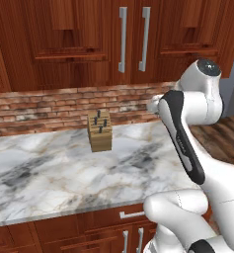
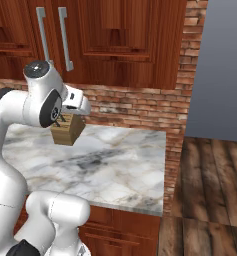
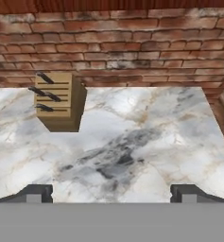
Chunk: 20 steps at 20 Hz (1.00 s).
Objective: Open the cabinet. Pick the dish brush and place it next to the sink. Then close the cabinet.
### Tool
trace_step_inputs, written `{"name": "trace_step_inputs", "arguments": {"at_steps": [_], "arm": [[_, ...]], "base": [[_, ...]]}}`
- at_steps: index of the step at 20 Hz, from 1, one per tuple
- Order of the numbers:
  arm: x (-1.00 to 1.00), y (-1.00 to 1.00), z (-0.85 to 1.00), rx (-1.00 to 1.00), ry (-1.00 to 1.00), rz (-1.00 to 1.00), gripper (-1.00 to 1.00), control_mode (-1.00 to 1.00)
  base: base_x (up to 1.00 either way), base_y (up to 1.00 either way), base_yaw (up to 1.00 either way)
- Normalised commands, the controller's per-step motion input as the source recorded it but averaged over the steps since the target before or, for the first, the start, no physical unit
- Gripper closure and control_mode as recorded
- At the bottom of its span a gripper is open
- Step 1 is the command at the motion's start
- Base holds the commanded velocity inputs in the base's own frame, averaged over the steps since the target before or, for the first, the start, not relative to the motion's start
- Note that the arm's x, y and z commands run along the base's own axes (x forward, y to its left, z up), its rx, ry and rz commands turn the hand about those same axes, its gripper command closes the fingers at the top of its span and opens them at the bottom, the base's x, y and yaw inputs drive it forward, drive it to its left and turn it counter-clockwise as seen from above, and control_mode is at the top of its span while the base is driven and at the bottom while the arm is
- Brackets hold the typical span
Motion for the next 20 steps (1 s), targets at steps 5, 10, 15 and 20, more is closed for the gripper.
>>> {"name": "trace_step_inputs", "arguments": {"at_steps": [5, 10, 15, 20], "arm": [[0.0, 0.04, 0.21, 0.0, -0.22, 0.0, -1.0, -1.0], [-0.03, 0.04, 0.22, 0.0, -0.22, 0.0, -1.0, -1.0], [-0.03, 0.08, 0.12, 0.0, -0.19, 0.0, -1.0, -1.0], [-0.03, 0.11, 0.0, 0.0, -0.09, 0.0, -1.0, -1.0]], "base": [[0.0, 0.0, 0.0], [0.0, 0.0, 0.0], [0.0, 0.0, 0.0], [0.0, 0.0, 0.0]]}}
